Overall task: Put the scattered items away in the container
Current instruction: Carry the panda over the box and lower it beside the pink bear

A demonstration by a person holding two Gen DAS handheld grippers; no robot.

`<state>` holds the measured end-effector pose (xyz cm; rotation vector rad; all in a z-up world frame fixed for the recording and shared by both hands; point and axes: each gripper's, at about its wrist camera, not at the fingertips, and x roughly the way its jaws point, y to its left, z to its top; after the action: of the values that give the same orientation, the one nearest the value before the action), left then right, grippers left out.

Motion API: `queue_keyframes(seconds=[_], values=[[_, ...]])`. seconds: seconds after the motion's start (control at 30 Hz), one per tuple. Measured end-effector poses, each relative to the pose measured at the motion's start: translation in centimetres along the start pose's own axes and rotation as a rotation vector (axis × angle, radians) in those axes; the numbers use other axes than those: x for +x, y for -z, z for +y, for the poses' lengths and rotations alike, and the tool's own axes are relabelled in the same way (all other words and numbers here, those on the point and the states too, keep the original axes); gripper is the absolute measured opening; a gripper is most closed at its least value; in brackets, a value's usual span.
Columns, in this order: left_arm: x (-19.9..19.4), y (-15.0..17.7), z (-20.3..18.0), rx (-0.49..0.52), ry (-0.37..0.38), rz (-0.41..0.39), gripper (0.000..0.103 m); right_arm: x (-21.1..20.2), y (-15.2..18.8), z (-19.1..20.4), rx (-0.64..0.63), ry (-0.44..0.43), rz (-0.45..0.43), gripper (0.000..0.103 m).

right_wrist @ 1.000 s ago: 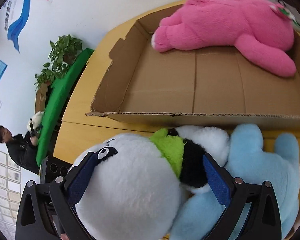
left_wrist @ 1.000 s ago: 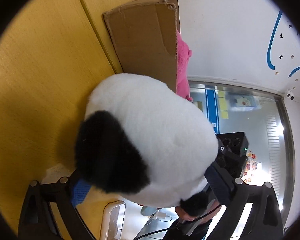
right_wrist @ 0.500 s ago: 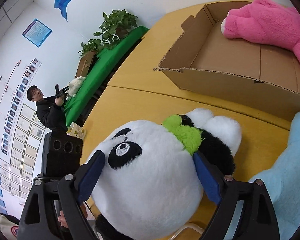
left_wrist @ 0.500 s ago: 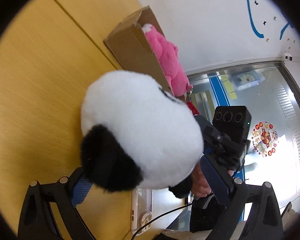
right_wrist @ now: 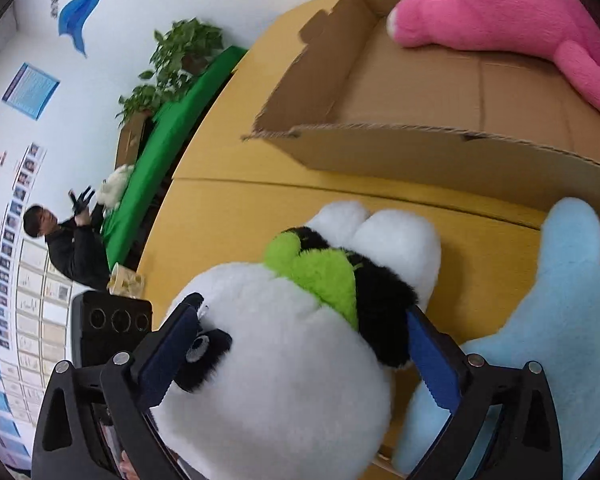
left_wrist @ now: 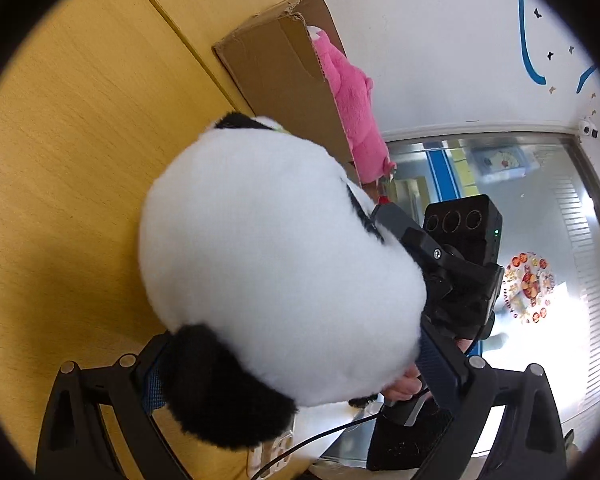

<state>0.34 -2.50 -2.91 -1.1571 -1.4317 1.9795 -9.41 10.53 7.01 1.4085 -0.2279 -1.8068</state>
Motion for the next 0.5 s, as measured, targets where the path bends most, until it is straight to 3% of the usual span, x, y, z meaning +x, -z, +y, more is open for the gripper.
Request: queue_keyframes(seconds=[0.17,0.43,0.5], values=[[-1.4,0.7,-1.8,0.071,-0.08,-0.052,0.09,-0.7,1.4,0.3,-0.007,-0.085,-0.036,0.081],[-2.8,-0.8,-9.2,0.275,-0.108,-0.108,0.087,-7.3,0.4,4.1,-0.099,-0.098,-0.211,0.076],[-3.0,-2.1,-12.1,0.35,-0.101,-0.124,0.087,-9.8,-0.7,5.5,-0.146,-0.092,-0.27,0.067]])
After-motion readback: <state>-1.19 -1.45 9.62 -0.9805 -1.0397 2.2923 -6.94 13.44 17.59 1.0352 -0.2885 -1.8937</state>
